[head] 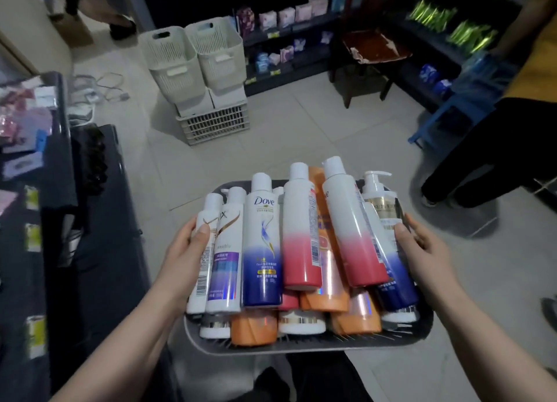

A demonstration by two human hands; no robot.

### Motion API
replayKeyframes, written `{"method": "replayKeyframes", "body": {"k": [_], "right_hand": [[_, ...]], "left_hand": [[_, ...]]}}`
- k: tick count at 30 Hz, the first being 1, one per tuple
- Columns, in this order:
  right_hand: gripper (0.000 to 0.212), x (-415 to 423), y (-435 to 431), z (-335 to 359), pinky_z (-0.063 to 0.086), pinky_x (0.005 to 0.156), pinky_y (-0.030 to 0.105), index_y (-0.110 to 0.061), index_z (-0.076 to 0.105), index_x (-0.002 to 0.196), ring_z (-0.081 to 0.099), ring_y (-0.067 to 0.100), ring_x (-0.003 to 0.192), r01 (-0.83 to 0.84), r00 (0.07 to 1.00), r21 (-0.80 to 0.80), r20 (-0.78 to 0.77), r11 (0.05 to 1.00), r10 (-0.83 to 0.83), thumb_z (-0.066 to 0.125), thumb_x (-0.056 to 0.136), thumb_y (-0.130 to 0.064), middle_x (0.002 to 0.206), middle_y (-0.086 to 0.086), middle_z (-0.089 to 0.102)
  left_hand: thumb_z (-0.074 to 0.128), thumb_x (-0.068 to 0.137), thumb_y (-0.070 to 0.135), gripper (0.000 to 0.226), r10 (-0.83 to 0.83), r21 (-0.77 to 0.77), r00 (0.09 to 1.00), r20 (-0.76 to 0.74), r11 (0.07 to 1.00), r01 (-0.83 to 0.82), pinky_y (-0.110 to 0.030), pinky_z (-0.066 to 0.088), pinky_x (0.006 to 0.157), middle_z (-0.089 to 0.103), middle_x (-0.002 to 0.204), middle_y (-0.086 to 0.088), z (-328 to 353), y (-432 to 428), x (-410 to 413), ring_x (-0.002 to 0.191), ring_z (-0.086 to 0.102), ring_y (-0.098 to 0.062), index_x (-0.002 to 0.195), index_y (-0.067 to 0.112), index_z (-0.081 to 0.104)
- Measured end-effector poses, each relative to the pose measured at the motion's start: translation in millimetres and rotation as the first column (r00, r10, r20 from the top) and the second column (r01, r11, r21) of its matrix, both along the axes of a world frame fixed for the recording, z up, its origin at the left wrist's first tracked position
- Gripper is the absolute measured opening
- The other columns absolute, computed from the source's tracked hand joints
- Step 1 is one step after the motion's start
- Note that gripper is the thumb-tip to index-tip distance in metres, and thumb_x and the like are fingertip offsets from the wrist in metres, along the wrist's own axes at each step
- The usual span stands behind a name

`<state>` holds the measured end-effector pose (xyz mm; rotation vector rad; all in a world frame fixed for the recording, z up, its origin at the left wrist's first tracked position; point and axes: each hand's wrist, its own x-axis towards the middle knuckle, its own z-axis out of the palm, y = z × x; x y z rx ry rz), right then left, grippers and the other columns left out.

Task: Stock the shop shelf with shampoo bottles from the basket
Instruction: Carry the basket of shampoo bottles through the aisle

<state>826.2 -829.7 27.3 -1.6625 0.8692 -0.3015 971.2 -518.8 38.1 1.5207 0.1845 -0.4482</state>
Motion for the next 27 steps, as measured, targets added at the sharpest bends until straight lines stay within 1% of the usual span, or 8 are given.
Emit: {"method": "replayKeyframes", "body": {"k": [5,9,11,14,17,20,24,27], "right_hand": [[0.042,75.0,-46.7,-0.5,0.051,0.088,0.035,-0.066,0.063,0.081,0.068,0.007,0.086,0.038,0.999,0.025,0.001,0.999,-0.038,0.056,0.096,-0.028,0.08,-0.026,0.071],[0.027,140.1,-96.8,-1.4,0.048,0.079,0.028,-0.047,0.064,0.085,0.064,-0.01,0.068,0.082,0.997,0.012,0.004,0.997,-0.082,0.057,0.095,-0.024,0.071,-0.03,0.068],[0.02,172.1,-121.4,-0.3,0.05,0.081,0.029,-0.045,0.063,0.095,0.065,-0.008,0.072,0.09,0.996,-0.017,0.01,0.996,-0.09,0.058,0.094,-0.025,0.073,-0.029,0.068],[0.029,219.2,-156.7,1.0,0.05,0.096,0.037,-0.037,0.06,0.123,0.066,0.006,0.093,0.085,0.996,-0.058,0.009,0.995,-0.084,0.058,0.094,-0.031,0.098,-0.021,0.068],[0.031,264.4,-186.8,5.9,0.049,0.096,0.037,-0.037,0.059,0.125,0.065,0.005,0.098,0.076,0.997,-0.09,0.016,0.993,-0.075,0.057,0.095,-0.035,0.107,-0.016,0.07],[0.03,310.1,-211.7,9.0,0.051,0.088,0.032,-0.042,0.057,0.122,0.066,0.002,0.089,0.124,0.992,-0.062,0.026,0.99,-0.122,0.057,0.095,-0.031,0.093,-0.024,0.069],[0.037,369.7,-240.3,2.6,0.051,0.093,0.037,-0.031,0.058,0.13,0.064,0.003,0.085,0.246,0.969,-0.043,0.026,0.968,-0.245,0.06,0.093,-0.03,0.087,-0.027,0.064],[0.038,407.7,-261.9,-5.2,0.051,0.094,0.041,-0.027,0.06,0.129,0.062,0.001,0.08,0.319,0.948,-0.041,0.014,0.947,-0.319,0.062,0.092,-0.033,0.084,-0.024,0.064]], "left_hand": [[0.048,0.099,0.026,0.018,-0.026,-0.028,1.0,-0.012,0.999,0.026,-0.038,0.052,0.078,0.072,0.103,-0.003,-5.3,-54.8,88.3,0.084,0.066,-0.02,0.109,0.031,0.063],[0.049,0.098,0.029,0.017,-0.029,-0.019,0.999,-0.023,0.999,0.029,-0.039,0.052,0.078,0.074,0.1,-0.001,-9.1,-104.8,156.5,0.08,0.069,-0.017,0.108,0.033,0.063],[0.048,0.099,0.029,0.018,-0.033,-0.018,0.999,-0.023,0.999,0.033,-0.04,0.053,0.08,0.073,0.102,-0.001,-8.5,-130.1,189.8,0.083,0.068,-0.019,0.11,0.032,0.062],[0.046,0.1,0.026,0.02,-0.053,-0.017,0.998,0.015,0.998,0.053,-0.038,0.053,0.082,0.072,0.105,0.0,-7.1,-166.8,241.2,0.089,0.067,-0.018,0.113,0.027,0.061],[0.045,0.101,0.026,0.02,-0.089,-0.008,0.995,0.052,0.996,0.089,-0.034,0.054,0.076,0.072,0.104,0.001,-4.2,-202.2,294.1,0.086,0.068,-0.014,0.112,0.026,0.061],[0.043,0.102,0.024,0.021,-0.13,-0.001,0.989,0.073,0.991,0.13,-0.021,0.054,0.062,0.072,0.099,0.009,-10.0,-232.4,350.0,0.08,0.068,-0.004,0.115,0.026,0.059],[0.042,0.102,0.021,0.024,-0.229,0.0,0.97,0.083,0.973,0.229,-0.014,0.052,0.065,0.073,0.098,0.015,-14.1,-275.6,429.9,0.086,0.068,0.001,0.118,0.025,0.059],[0.042,0.102,0.019,0.023,-0.276,0.0,0.959,0.069,0.961,0.276,-0.019,0.053,0.068,0.073,0.1,0.01,-11.2,-308.1,483.0,0.086,0.068,-0.003,0.117,0.024,0.06]]}}
